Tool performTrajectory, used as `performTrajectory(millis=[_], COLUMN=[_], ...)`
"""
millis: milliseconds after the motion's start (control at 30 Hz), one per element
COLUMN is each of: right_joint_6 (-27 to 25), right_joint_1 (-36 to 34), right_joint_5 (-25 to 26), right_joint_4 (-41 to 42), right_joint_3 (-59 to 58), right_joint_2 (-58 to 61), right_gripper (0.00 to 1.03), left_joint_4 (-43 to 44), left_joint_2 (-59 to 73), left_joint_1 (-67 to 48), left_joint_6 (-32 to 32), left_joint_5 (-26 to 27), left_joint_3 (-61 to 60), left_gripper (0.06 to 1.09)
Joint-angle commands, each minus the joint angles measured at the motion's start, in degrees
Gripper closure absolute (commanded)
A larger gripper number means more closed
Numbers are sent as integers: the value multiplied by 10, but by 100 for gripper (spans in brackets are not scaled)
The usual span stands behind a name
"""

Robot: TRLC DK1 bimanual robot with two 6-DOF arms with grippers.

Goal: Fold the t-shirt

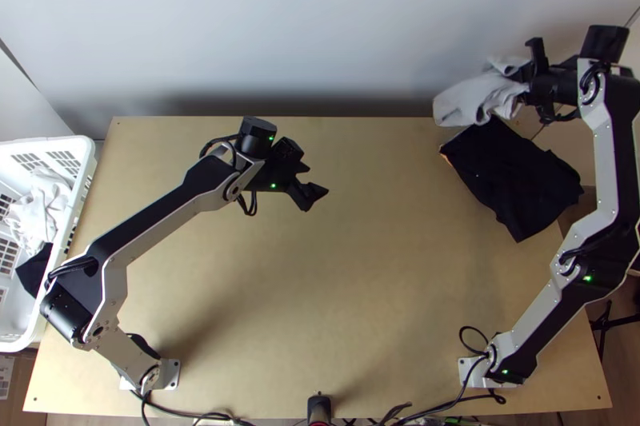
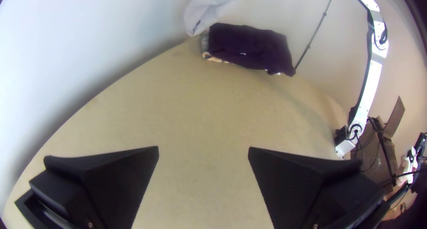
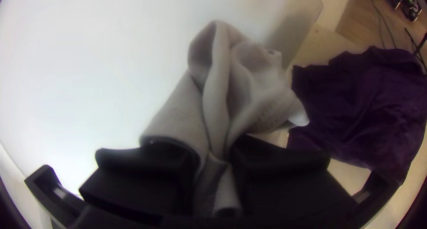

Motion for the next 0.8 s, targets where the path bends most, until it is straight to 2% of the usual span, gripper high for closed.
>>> performTrajectory(millis=[0,400,600,767], right_joint_6=[2,-52,-86,-91], right_joint_1=[5,-24,-42,-67], right_joint_5=[0,0,0,4], right_joint_4=[-20,-100,-100,-89], right_joint_3=[38,-44,-113,-164], right_joint_2=[-11,-68,-89,-103], right_gripper=[100,100,100,100], left_joint_4=[1,8,14,13], left_joint_2=[-8,-5,-1,-3], left_joint_1=[5,6,2,3], left_joint_6=[0,2,-3,-2], left_joint_5=[-2,-2,-2,-3], left_joint_3=[-11,-9,-9,-9], left_gripper=[10,10,10,10])
